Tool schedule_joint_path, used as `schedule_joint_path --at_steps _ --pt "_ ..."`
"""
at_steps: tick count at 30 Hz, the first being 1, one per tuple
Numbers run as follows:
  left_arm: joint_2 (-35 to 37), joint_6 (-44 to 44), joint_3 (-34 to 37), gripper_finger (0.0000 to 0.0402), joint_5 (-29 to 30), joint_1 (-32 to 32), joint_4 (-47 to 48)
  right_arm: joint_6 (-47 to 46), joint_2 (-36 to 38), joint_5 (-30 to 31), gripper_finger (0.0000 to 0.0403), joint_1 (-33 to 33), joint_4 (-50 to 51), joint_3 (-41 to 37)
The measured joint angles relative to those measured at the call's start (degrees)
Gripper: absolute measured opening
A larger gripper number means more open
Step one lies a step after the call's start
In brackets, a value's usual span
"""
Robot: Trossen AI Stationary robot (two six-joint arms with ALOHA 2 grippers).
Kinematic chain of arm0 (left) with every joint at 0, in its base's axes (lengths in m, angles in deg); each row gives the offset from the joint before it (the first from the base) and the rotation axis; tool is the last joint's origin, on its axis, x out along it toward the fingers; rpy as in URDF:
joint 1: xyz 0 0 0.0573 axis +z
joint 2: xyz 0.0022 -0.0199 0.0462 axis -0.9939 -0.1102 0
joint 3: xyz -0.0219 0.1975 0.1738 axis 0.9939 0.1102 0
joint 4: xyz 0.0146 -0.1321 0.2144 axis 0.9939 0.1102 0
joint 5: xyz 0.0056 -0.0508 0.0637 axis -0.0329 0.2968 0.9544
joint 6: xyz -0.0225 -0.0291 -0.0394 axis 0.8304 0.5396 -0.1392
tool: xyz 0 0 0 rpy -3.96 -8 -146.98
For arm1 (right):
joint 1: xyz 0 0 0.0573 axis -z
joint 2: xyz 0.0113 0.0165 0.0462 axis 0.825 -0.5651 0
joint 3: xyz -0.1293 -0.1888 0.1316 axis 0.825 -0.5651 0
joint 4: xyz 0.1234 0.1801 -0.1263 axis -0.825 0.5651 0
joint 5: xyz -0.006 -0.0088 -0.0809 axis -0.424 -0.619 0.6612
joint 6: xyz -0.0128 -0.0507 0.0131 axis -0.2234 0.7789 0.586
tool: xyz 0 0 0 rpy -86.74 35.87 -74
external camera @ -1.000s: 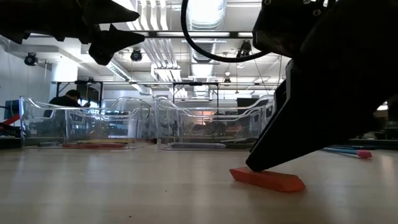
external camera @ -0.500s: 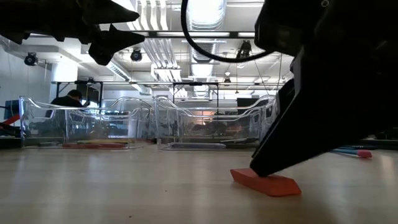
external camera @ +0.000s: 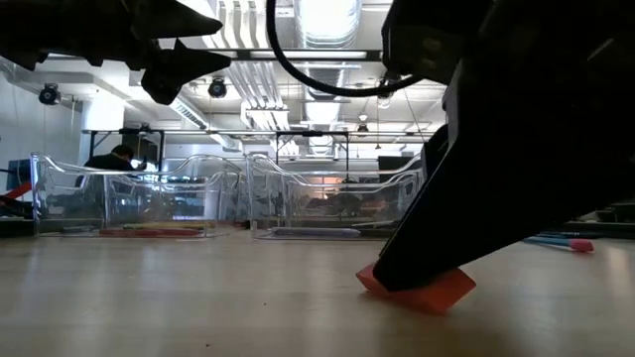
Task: Sort crayons/erasers/pens/pencils in bins
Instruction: Put the bottom orange eraser into the top right transparent bin
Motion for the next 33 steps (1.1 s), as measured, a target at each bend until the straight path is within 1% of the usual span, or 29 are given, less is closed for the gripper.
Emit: schedule_joint_path --at_steps 13,16,21,27,29,33 --pt "0.00 0.04 0.03 0.0246 0.00 0.00 0.04 -1.13 0.11 -0.11 0.0243 -0.08 5.55 1.13" --pt "0.00 0.04 0.03 0.0246 -0.02 0.00 0.04 -2.17 0.26 0.17 0.0241 0.01 10.83 2.24" --pt "0.00 0.04 0.03 0.0246 -0.02 0.00 0.04 -6.16 0.37 1.10 0.0240 0.01 24.64 5.21" --pt "0.00 0.02 0.03 0.0246 0.00 0.00 0.07 -8.26 0.24 3.72 0.0240 -0.10 36.91 8.41" --pt "0.00 0.04 0.03 0.0246 0.00 0.00 0.07 -9.49 0.32 5.26 0.0240 -0.50 39.44 8.65" --pt "0.00 0.03 0.03 0.0246 -0.02 0.00 0.14 -11.21 2.46 11.90 0.0240 -2.79 40.06 6.71"
